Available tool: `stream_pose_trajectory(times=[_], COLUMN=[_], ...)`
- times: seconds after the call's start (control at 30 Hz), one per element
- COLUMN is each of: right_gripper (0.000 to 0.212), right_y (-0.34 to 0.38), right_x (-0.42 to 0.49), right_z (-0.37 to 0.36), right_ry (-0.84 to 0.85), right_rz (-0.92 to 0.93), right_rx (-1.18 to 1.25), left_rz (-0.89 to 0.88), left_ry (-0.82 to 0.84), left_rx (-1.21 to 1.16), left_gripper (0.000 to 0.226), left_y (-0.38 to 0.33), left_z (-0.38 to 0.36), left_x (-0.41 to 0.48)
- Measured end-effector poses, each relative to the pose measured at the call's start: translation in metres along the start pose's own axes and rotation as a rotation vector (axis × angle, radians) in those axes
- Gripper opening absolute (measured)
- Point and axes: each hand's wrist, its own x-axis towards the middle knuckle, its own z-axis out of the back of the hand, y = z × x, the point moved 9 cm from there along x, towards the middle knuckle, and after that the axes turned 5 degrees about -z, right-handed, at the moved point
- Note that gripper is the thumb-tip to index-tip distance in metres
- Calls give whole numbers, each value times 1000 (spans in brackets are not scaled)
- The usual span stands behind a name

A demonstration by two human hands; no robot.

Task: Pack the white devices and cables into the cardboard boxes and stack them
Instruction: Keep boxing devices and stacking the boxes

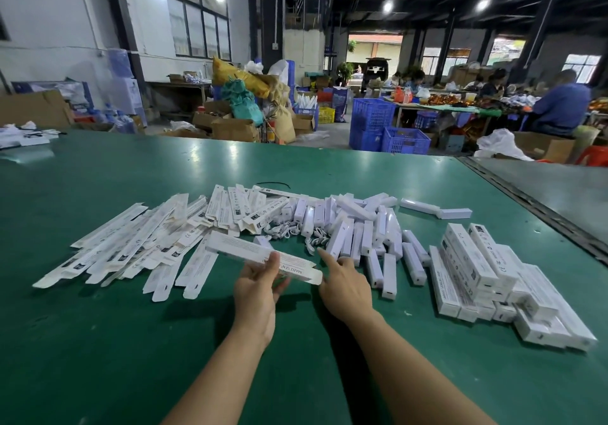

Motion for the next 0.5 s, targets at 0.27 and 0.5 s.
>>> stream_pose_trajectory(times=[0.27, 0.5], right_gripper=[53, 11], right_y=[2, -30], right_x=[4, -11], right_z=[-3, 21], right_ry=[-44, -177], right_rz=[-76, -193], right_rx=[-61, 709], left_rz=[55, 91], left_ry=[8, 1], left_rx=[-61, -120], left_gripper=[26, 23], left_y=[4, 6], left_z=[3, 5], left_x=[5, 9])
